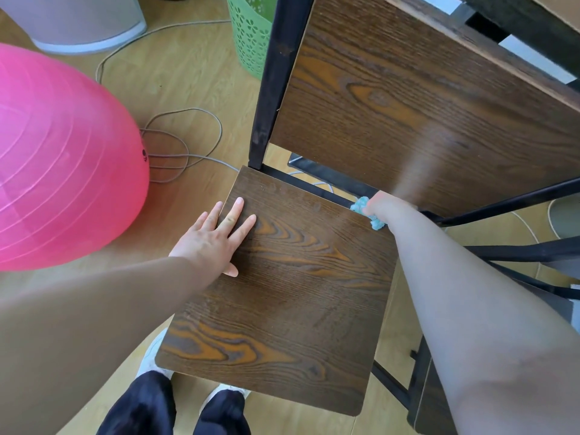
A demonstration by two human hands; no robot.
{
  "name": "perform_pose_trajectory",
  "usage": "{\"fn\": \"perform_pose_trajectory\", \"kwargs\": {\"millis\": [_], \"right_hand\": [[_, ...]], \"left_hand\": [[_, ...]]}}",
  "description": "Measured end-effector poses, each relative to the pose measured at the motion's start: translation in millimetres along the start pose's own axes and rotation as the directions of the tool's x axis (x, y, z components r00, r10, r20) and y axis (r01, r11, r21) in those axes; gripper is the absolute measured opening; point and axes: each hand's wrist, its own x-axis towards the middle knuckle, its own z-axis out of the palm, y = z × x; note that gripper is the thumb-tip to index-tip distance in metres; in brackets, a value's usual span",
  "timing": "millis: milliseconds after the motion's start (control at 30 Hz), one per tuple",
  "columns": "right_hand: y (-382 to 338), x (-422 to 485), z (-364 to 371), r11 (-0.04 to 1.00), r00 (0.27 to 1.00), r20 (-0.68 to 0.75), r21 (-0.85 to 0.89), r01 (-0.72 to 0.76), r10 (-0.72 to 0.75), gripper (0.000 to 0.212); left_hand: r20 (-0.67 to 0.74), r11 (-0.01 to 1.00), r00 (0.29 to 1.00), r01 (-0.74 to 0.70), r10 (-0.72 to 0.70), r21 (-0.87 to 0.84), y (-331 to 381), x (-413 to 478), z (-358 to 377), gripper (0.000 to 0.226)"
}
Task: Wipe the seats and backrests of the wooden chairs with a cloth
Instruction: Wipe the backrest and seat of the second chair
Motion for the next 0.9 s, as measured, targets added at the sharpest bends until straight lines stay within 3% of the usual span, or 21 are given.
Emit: {"fn": "perform_pose_trajectory", "kwargs": {"millis": [267, 733, 900], "right_hand": [[-2, -38, -14, 0.987, 0.996, 0.056, 0.146, 0.065, -0.074, 0.037], [0, -41, -13, 0.997, 0.998, -0.028, -0.059, 0.058, -0.06, 0.035], [-16, -54, -15, 0.997, 0.997, -0.044, -0.051, 0.058, -0.06, 0.04]], "left_hand": [[0.01, 1.0, 1.0, -0.003, 0.003, -0.008, 0, -2, -2, 0.109], [0.013, 1.0, 1.0, -0.006, 0.006, -0.023, 1, -1, -1, 0.11], [0.01, 1.0, 1.0, 0.001, -0.001, -0.029, 2, 0, -1, 0.11]]}}
